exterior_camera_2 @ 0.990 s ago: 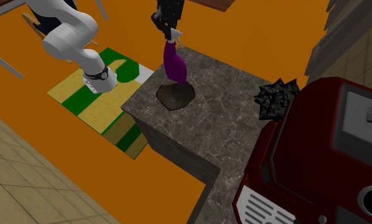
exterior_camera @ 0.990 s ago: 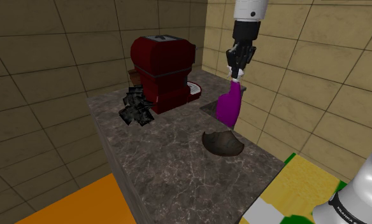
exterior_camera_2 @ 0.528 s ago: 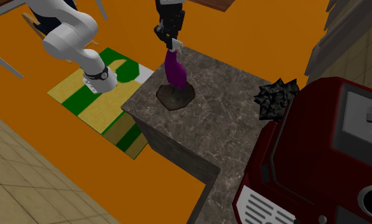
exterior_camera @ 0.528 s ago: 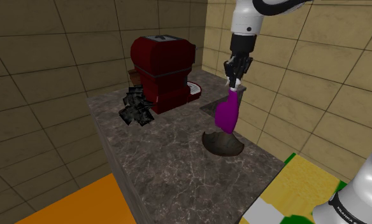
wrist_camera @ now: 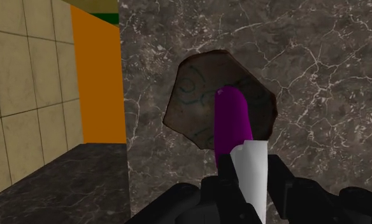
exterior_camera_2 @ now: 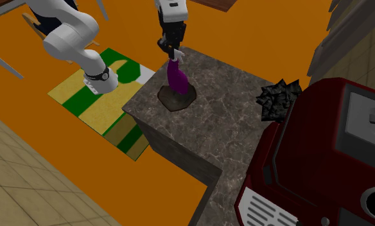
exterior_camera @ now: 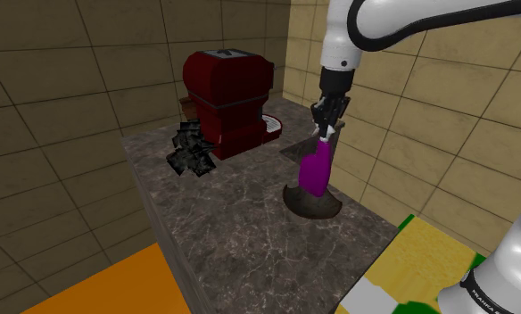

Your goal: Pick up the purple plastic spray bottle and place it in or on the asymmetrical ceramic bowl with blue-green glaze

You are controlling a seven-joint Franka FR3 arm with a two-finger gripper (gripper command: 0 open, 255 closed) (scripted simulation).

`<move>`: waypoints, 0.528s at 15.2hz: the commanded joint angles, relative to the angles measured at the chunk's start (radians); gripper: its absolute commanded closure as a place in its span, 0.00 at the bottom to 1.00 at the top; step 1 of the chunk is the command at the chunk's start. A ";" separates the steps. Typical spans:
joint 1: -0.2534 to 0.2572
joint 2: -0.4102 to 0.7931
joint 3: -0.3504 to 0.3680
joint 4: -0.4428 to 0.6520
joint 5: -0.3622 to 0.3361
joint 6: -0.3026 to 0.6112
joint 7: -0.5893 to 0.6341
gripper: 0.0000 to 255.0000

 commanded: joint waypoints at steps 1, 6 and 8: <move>0.000 0.002 0.000 -0.026 0.000 0.029 -0.001 1.00; 0.000 0.006 0.000 -0.060 0.000 0.067 -0.001 1.00; 0.000 0.006 0.000 -0.060 0.000 0.067 -0.001 1.00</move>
